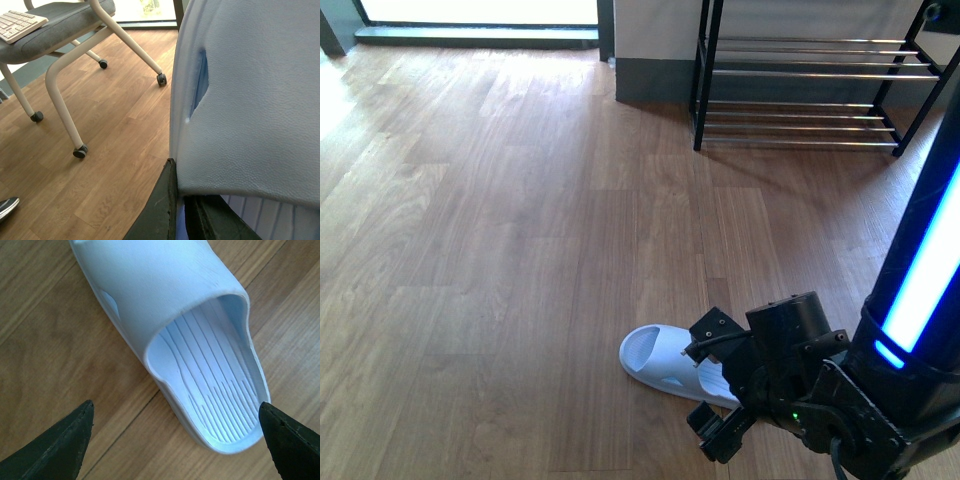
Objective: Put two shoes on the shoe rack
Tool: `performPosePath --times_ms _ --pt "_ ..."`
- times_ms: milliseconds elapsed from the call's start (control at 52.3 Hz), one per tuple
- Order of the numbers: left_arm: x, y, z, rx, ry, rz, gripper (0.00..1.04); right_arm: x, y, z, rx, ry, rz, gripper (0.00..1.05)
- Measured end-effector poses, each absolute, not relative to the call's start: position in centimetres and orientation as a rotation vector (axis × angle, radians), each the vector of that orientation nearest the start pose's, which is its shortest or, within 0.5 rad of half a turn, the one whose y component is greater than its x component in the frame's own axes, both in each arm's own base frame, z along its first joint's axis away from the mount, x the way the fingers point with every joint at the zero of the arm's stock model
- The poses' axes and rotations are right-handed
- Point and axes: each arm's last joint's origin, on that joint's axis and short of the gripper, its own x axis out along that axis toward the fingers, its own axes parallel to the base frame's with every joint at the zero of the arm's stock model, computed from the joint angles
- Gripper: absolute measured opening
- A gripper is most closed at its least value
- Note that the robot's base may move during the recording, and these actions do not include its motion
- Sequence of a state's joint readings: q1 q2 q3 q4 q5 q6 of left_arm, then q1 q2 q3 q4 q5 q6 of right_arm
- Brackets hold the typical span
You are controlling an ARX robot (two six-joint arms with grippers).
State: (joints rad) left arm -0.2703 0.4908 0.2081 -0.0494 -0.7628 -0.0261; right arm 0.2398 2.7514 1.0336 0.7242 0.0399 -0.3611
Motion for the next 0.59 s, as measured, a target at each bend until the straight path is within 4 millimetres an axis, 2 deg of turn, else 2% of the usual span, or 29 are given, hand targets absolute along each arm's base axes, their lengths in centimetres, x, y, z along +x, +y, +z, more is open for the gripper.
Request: performPosePath --times_ms 439,592 --pt "12.4 -1.4 18.8 0.14 0.285 0.492 0.02 34.6 11.4 -14.3 -0.364 0.911 0.444 0.96" --pt "12.4 -1.4 18.8 0.14 0.285 0.492 0.02 34.9 11.9 -15.1 -0.323 0.916 0.439 0.96"
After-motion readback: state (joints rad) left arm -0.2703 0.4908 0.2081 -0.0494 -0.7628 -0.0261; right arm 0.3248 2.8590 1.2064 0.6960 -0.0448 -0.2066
